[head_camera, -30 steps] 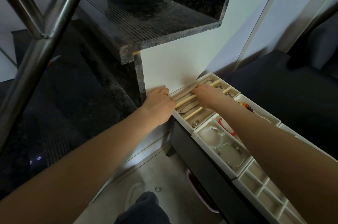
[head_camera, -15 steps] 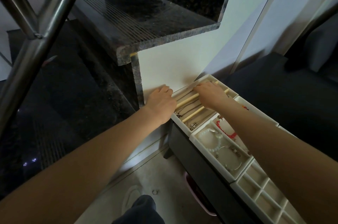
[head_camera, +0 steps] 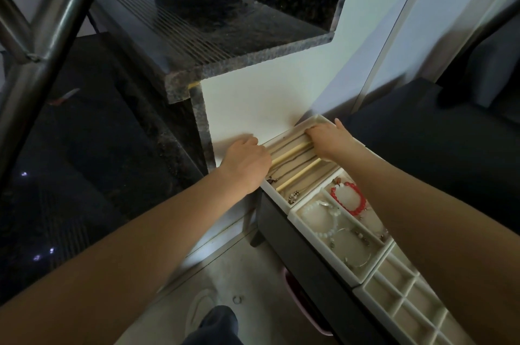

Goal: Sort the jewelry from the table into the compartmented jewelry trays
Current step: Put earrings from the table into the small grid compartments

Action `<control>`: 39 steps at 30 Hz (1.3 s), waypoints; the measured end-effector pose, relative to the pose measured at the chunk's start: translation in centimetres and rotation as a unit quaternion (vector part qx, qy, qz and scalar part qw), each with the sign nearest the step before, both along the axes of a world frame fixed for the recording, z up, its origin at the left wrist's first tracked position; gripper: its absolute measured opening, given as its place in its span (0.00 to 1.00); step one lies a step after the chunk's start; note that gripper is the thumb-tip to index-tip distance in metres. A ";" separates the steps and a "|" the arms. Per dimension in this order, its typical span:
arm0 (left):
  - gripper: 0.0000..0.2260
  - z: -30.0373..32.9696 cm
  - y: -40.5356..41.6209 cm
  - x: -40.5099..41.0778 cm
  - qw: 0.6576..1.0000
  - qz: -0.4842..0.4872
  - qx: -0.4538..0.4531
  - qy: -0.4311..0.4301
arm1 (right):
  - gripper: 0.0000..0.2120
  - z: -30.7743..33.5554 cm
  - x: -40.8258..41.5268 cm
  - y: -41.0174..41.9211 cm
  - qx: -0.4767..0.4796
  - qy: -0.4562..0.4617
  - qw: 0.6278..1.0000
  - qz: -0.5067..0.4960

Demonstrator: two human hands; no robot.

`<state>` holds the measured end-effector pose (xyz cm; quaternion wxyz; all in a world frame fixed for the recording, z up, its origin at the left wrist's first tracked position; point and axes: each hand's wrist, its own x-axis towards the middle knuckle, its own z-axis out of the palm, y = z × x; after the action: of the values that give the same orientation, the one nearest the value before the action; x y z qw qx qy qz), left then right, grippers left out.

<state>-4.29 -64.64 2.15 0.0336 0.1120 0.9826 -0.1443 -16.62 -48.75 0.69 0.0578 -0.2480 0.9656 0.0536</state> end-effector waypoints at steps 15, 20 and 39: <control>0.13 4.3 2.7 2.4 0.957 0.125 0.261 0.006 | 0.21 4.6 10.3 4.5 -0.219 -0.056 0.969 -0.103; 0.13 5.8 8.0 5.4 0.940 0.085 0.326 0.042 | 0.19 7.3 16.1 10.5 -0.246 -0.032 0.947 -0.203; 0.17 2.9 36.9 14.2 0.882 -0.255 0.365 -0.156 | 0.26 2.6 36.1 37.0 -0.230 -0.001 0.841 -0.490</control>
<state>9.93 -27.74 5.02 0.1051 0.3841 0.8853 0.2404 19.47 -11.71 3.30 0.0191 0.2511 0.9456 -0.2059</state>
